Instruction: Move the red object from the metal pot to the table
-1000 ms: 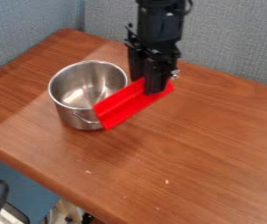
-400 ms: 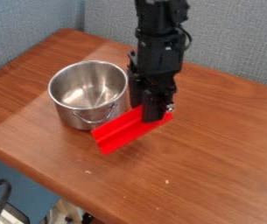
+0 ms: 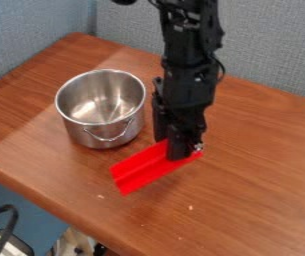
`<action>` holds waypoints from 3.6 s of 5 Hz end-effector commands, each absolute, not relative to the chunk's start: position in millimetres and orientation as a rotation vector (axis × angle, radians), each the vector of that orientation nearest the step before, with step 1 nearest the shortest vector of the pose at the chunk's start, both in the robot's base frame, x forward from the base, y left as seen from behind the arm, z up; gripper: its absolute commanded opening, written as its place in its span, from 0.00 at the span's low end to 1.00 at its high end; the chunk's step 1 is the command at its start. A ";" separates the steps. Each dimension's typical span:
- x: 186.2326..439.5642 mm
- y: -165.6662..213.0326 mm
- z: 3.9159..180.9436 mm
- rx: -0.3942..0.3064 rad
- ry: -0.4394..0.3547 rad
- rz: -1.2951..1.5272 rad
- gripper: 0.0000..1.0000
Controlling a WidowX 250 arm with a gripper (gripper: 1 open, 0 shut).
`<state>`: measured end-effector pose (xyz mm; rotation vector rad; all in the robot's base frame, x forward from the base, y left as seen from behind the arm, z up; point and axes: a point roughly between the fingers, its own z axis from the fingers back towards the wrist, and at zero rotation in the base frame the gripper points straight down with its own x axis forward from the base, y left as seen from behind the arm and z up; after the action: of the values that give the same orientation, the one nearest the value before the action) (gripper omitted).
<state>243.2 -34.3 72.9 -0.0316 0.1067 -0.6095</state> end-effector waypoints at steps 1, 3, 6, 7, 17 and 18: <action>244.1 -38.7 77.7 -0.029 0.048 -0.586 0.00; 248.3 -42.3 59.5 -0.012 0.038 -0.658 0.00; 270.1 -46.0 66.1 -0.002 0.016 -0.469 0.00; 273.5 -50.7 61.0 0.004 0.015 -0.366 0.00; 243.2 -33.5 94.7 0.039 0.036 -0.612 0.00; 242.5 -25.5 106.3 0.040 0.036 -0.689 0.00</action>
<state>235.7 -26.7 93.1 0.0259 0.0896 -0.6890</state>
